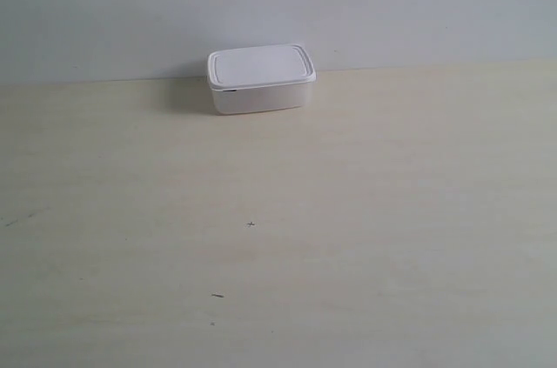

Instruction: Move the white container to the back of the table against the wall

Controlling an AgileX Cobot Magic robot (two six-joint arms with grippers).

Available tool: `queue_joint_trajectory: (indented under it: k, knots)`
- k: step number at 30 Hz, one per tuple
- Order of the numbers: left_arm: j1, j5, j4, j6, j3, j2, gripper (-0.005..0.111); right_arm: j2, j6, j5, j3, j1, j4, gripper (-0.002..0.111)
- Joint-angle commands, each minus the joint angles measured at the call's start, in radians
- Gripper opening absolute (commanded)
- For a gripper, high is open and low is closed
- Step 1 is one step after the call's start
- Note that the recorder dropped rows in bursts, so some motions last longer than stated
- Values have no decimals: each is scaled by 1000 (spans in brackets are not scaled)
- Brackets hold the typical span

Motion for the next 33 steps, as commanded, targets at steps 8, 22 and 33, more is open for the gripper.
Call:
queue_joint_trajectory:
  k: [8, 22, 33]
  knots:
    - [5, 143, -138, -91, 89, -4, 0, 126, 0, -134, 19, -5, -253, 0]
    - [9, 206, -138, -163, 155, -4, 0, 72, 0, -181, 265, -4, -251, 0]
    - [9, 266, -134, -163, 155, -4, 0, 41, 0, -154, 265, -4, -251, 0]
